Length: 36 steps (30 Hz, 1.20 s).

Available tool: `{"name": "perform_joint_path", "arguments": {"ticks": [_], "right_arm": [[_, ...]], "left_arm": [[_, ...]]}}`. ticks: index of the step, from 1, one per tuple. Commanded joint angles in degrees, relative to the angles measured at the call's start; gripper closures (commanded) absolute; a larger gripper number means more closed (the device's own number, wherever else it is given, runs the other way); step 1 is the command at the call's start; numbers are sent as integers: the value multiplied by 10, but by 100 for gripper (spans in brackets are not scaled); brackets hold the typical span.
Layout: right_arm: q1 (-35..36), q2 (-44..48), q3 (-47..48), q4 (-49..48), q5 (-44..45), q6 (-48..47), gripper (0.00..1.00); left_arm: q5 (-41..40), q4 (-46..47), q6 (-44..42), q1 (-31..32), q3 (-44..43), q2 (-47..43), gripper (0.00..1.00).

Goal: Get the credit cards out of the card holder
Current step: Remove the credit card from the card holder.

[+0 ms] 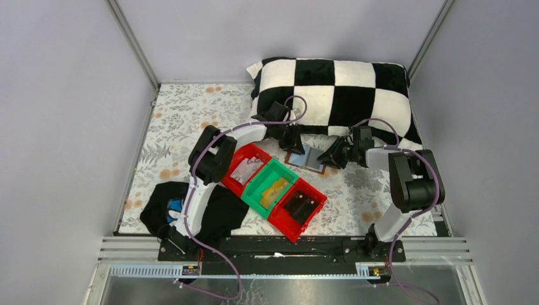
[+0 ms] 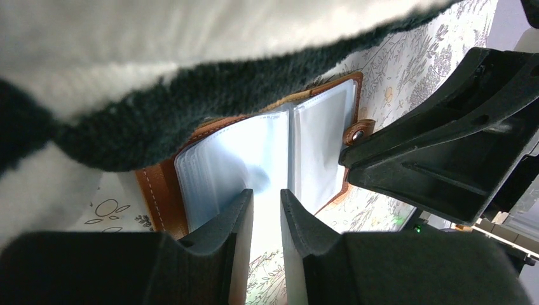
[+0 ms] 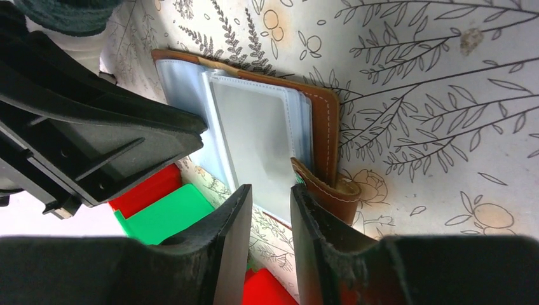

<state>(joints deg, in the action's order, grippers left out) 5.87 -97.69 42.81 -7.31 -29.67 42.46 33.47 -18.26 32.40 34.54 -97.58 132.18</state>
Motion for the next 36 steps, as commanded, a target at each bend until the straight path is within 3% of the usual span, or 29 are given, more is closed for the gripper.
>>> {"name": "perform_joint_path", "arguments": {"ticks": [1,7,17,36], "right_arm": [[-2,-9,-10,-44,-23,15,63],[1,-6,-11,-87,-71,35,63],[1,24,-8,17,39,-15,63],[12,18,-18,31,64,-54,60]], "left_arm": [[-2,-35,-5,3,-6,32,73],[1,-35,-7,5,-6,33,73],[-13,-50,-17,7,-6,19,73],[-4,-64,-28,16,-15,36,73]]}}
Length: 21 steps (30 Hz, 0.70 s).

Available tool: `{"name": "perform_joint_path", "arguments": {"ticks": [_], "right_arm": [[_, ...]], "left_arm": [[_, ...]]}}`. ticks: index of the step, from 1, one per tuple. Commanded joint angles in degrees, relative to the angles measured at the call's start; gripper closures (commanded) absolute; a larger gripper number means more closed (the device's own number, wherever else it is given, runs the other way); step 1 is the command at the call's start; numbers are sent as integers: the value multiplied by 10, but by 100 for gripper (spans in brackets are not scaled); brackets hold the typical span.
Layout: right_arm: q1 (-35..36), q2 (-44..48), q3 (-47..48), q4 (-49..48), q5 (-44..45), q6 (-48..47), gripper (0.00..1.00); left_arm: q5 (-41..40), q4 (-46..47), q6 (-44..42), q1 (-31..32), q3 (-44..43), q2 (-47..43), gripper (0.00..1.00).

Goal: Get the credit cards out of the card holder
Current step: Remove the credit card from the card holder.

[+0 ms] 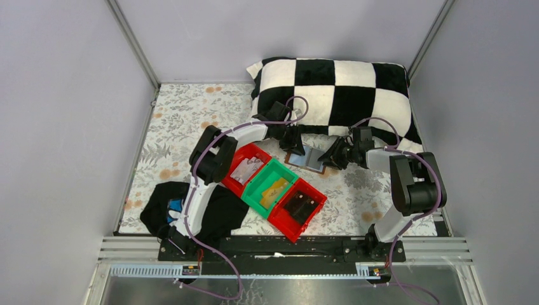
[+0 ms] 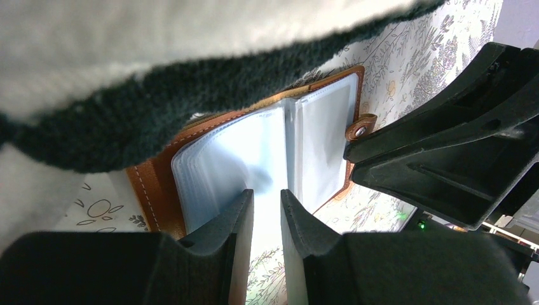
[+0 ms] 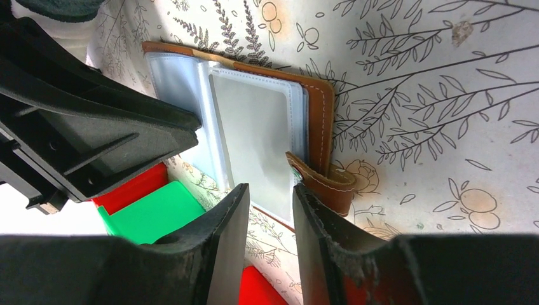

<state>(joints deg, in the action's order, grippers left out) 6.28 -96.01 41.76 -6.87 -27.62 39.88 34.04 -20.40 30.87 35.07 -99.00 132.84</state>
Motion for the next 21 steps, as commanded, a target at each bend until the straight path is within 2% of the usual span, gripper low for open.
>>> {"name": "perform_joint_path", "arguments": {"ticks": [1,21], "right_arm": [[9,-1,-7,22,42,-26,60],[36,-28,24,-61,-42,36,56]], "left_arm": [[-9,-43,-13,10,-1,30,73],[6,-43,-12,18,-10,41,73]]}}
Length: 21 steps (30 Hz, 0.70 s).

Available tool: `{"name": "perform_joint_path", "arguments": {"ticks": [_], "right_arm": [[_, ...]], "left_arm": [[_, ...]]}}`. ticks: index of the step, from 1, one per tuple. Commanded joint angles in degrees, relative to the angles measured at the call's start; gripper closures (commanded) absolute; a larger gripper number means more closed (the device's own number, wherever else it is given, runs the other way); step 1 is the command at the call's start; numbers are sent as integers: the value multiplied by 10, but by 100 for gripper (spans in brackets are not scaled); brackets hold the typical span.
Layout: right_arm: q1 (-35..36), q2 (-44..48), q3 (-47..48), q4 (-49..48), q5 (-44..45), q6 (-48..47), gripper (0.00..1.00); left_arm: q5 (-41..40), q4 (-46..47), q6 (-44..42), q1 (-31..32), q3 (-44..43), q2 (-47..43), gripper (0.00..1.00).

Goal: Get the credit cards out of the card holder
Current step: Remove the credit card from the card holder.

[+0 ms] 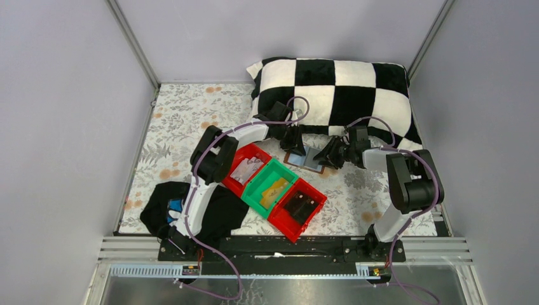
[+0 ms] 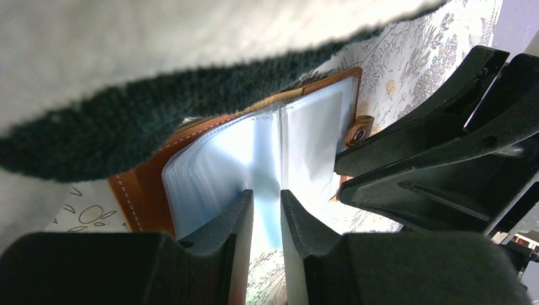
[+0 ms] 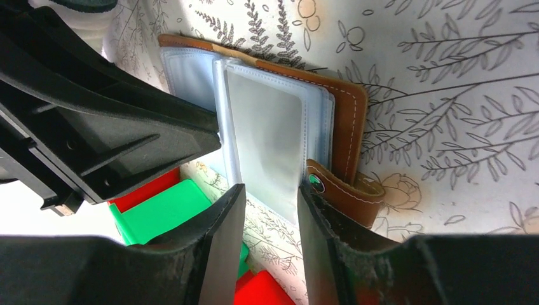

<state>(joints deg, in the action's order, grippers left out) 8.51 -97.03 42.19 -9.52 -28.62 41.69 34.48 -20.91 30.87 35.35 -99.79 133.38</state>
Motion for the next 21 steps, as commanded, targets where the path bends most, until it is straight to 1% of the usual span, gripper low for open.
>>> {"name": "perform_joint_path", "arguments": {"ticks": [1,12,21], "right_arm": [[15,-20,20,-43,-38,24,56],[27,10,31,-62,-49,47,57],[35,22,34,-65,-49,52,57]], "left_arm": [[2,-38,-13,16,-2,36,73],[7,-37,-17,18,-3,31,73],[8,-38,-21,18,1,11,72]]}}
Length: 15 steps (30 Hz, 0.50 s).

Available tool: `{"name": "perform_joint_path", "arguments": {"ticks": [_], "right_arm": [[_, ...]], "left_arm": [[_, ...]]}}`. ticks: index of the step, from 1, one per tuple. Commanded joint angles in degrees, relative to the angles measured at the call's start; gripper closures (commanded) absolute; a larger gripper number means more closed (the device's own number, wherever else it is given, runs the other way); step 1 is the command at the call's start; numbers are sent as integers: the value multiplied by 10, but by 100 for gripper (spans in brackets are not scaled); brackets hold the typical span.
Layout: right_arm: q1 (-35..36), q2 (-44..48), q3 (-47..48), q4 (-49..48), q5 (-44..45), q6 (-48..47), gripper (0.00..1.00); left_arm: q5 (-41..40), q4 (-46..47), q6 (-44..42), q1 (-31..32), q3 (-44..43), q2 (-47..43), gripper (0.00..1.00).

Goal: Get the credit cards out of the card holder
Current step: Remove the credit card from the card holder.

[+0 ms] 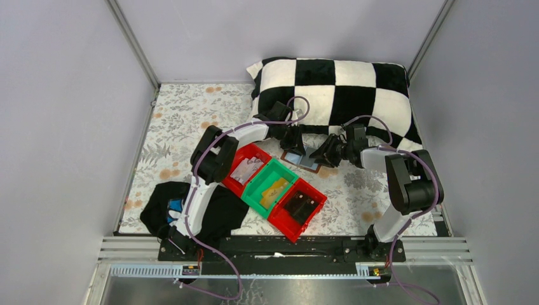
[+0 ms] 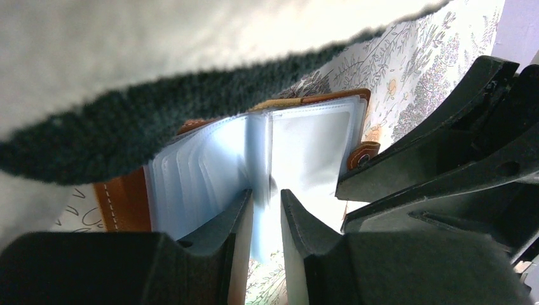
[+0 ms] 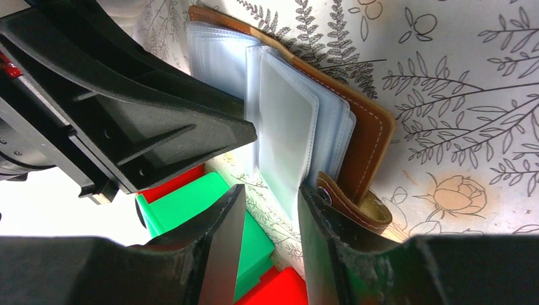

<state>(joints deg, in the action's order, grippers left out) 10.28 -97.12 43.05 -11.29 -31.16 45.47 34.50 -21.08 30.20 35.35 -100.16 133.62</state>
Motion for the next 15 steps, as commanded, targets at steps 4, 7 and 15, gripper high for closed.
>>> {"name": "perform_joint_path", "arguments": {"ticks": [4,7,15], "right_arm": [[21,22,29,-56,-27,18,57],[25,23,31,-63,-29,20,57],[28,16,39,-66,-27,22,57]], "left_arm": [[4,-41,-19,18,2,-4,71],[0,-47,-23,17,-10,-1,66],[-9,-51,-23,17,-11,-18,59]]}}
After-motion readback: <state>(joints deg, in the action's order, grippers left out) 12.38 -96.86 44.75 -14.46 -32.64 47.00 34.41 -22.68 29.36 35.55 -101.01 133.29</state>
